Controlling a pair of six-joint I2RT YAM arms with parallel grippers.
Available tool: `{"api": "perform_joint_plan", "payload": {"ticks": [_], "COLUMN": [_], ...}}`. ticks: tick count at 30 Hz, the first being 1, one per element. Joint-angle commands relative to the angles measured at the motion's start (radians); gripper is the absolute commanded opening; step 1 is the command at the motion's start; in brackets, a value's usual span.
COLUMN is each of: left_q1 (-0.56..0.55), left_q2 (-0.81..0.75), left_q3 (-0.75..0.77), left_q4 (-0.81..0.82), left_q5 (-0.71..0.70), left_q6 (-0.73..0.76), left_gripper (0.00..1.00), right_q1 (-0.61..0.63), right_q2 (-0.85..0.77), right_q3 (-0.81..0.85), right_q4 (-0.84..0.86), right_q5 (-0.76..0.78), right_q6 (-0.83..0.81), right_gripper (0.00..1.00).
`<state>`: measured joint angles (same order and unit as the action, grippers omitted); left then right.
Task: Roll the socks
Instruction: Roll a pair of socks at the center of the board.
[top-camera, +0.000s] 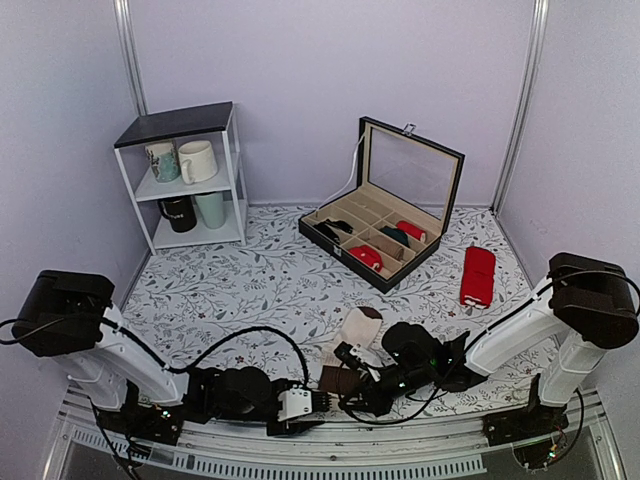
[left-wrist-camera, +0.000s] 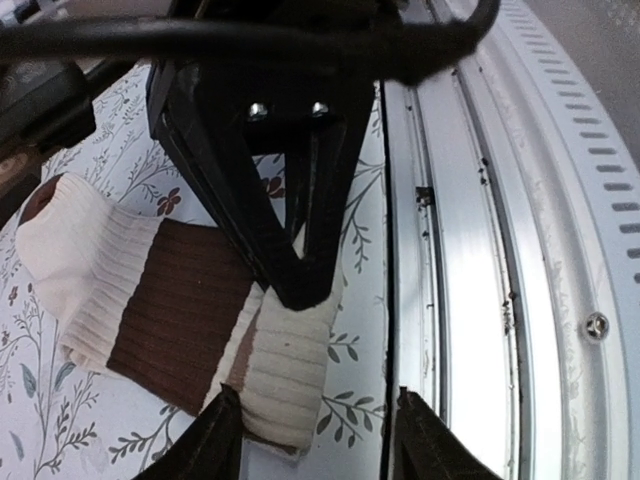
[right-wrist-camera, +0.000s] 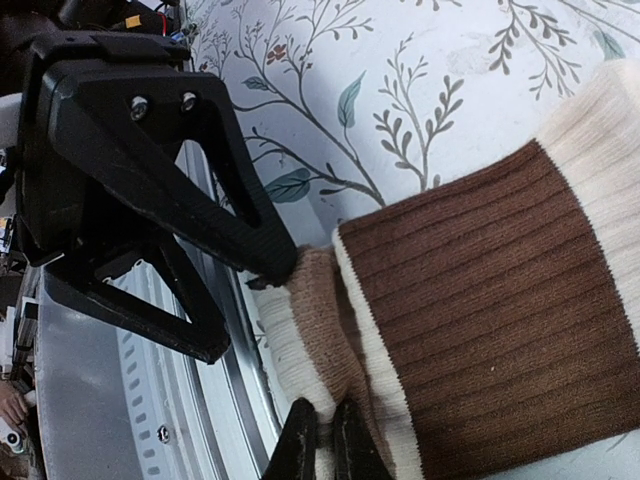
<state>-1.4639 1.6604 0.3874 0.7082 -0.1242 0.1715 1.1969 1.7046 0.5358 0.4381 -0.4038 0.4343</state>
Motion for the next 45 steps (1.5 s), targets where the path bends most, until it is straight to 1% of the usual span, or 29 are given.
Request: {"api": "perform_joint_plan", "payload": {"ticks": [1, 3, 4, 10, 15, 16, 21, 27, 29, 30, 31, 32, 33, 34, 38, 45], "left_q1": [0.005, 0.008, 0.009, 0.020, 0.032, 0.035, 0.046, 0.050, 0.050, 0.050, 0.051, 0.049, 0.048, 0.048, 0.049, 0.059], "left_q2": [0.012, 0.012, 0.015, 0.034, 0.050, 0.049, 0.045, 0.069, 0.074, 0.075, 0.071, 0.063, 0.053, 0.042, 0.012, 0.024], "left_q3": [0.006, 0.004, 0.005, 0.008, 0.016, 0.016, 0.021, 0.035, 0.039, 0.039, 0.035, 0.026, 0.014, 0.002, -0.009, 0.019], "left_q4": [0.018, 0.027, 0.029, 0.051, 0.051, 0.050, 0.031, 0.024, 0.022, 0.023, 0.030, 0.048, 0.070, 0.086, 0.090, 0.068], "left_q5": [-0.014, -0.012, -0.012, -0.022, -0.016, -0.012, 0.016, 0.025, 0.026, 0.023, 0.023, 0.018, 0.016, 0.015, -0.006, 0.004], "left_q6": [-0.008, -0.008, -0.007, -0.006, -0.004, -0.004, -0.013, -0.023, -0.024, -0.024, -0.025, -0.025, -0.026, -0.025, -0.008, 0.014], "left_gripper": [0.50, 0.46, 0.46, 0.52, 0.51, 0.49, 0.29, 0.18, 0.08, 0.08, 0.15, 0.44, 0.61, 0.68, 0.72, 0.71], "right_q1": [0.006, 0.006, 0.006, 0.006, 0.007, 0.006, 0.006, 0.006, 0.006, 0.006, 0.006, 0.006, 0.006, 0.006, 0.007, 0.007], "right_q2": [0.067, 0.068, 0.069, 0.073, 0.073, 0.073, 0.073, 0.078, 0.079, 0.081, 0.080, 0.082, 0.082, 0.082, 0.083, 0.089], "right_q3": [-0.041, -0.040, -0.042, -0.045, -0.043, -0.043, -0.044, -0.045, -0.045, -0.046, -0.047, -0.049, -0.047, -0.049, -0.049, -0.045], "right_q4": [-0.199, -0.201, -0.200, -0.198, -0.196, -0.196, -0.193, -0.184, -0.181, -0.179, -0.179, -0.178, -0.178, -0.178, -0.175, -0.169], "right_q5": [0.003, 0.002, 0.002, -0.002, -0.007, -0.008, -0.013, -0.023, -0.026, -0.028, -0.028, -0.028, -0.027, -0.026, -0.027, -0.030], "right_q6": [0.006, 0.007, 0.006, 0.010, 0.014, 0.014, 0.012, 0.013, 0.013, 0.013, 0.014, 0.014, 0.014, 0.015, 0.014, 0.015], "right_gripper": [0.00, 0.00, 0.00, 0.00, 0.00, 0.00, 0.00, 0.00, 0.00, 0.00, 0.00, 0.00, 0.00, 0.00, 0.00, 0.00]}}
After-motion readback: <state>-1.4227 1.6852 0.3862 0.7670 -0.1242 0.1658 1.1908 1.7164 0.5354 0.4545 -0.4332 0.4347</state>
